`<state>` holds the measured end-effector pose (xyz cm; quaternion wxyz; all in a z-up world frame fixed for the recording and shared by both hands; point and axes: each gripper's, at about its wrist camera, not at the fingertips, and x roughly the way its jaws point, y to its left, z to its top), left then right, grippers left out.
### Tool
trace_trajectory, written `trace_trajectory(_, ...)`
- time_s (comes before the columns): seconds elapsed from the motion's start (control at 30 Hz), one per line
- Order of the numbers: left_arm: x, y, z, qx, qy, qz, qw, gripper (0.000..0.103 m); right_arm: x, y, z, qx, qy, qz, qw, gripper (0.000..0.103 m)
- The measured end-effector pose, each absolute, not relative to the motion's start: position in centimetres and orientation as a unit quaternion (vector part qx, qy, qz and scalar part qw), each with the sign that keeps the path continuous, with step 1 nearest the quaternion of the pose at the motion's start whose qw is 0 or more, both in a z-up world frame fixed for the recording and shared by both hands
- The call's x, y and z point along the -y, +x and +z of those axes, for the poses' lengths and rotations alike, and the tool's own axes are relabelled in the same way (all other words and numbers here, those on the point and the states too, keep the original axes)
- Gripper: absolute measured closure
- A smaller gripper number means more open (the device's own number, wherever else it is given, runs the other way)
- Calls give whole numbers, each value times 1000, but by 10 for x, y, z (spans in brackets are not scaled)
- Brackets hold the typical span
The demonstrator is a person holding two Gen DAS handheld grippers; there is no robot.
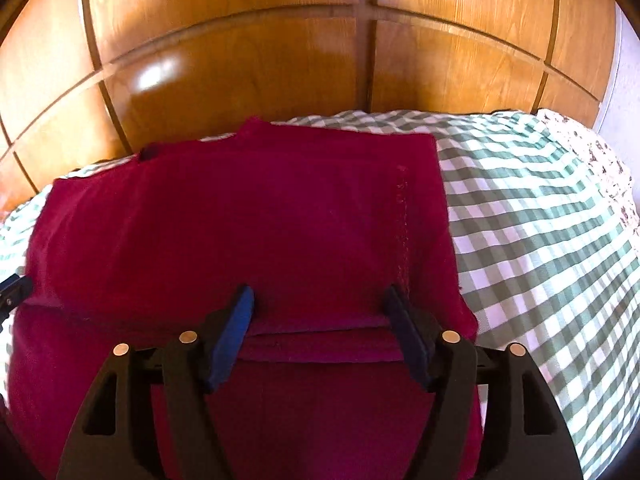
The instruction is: Fold small clothes
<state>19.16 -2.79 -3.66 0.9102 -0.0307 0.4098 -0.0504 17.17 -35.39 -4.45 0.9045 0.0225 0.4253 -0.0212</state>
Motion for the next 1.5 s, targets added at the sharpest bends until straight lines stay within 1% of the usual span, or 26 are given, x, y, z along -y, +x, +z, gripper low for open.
trace_trajectory(0.17,23,161,-29,-404,-34,-55,913,39,358,149,-27,-411,38,-19,911,24)
trace_trajectory(0.33,19,134,-28,-404,-37,-59,912,37,359,121,-25,-421,44,-18,906,24)
trace_trajectory(0.4,17,124,-29,-406,-37,-61,911,36,359,108,-26,-426,47,-18,903,18)
trace_trajectory(0.63,8,94,-36,-417,-36,-62,906,36,362,70,-36,-446,50,-28,893,18)
trace_trajectory(1.1,-18,50,-47,-432,-24,-56,900,35,406,5,-38,-461,80,-62,882,18)
trace_trajectory(1.5,-51,10,-52,-463,-17,-93,882,35,416,-52,-50,-502,128,-6,856,18)
